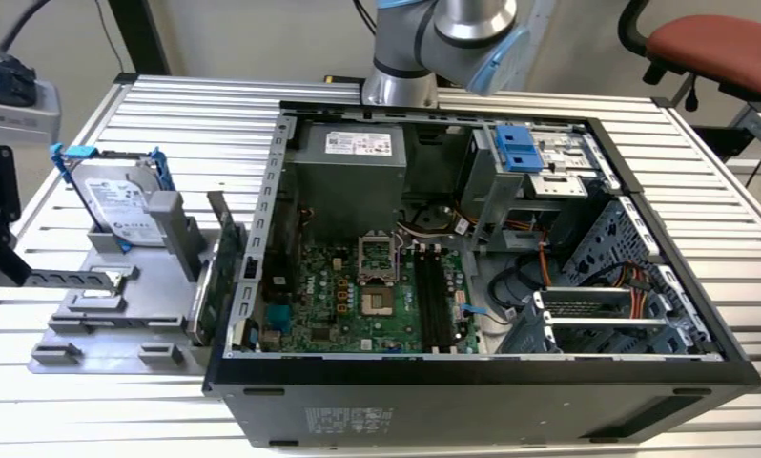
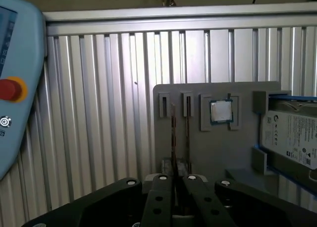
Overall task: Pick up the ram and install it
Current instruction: 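Pick up the ram and move it above insertion slot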
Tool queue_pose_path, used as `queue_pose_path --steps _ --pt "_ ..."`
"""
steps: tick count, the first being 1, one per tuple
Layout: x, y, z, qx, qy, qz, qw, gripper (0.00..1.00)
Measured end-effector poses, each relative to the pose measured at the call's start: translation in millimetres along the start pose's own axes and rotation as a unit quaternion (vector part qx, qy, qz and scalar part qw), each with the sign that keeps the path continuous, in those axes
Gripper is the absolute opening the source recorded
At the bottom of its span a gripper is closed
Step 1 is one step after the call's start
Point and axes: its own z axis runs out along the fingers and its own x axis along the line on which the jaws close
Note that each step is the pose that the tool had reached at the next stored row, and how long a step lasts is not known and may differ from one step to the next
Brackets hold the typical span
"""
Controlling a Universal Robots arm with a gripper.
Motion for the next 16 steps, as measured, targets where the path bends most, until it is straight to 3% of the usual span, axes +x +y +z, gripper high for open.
queue_pose_path --steps 16 --pt "-0.1 0.5 -4.0 0.0001 0.0000 0.000 1.00000 0.00"
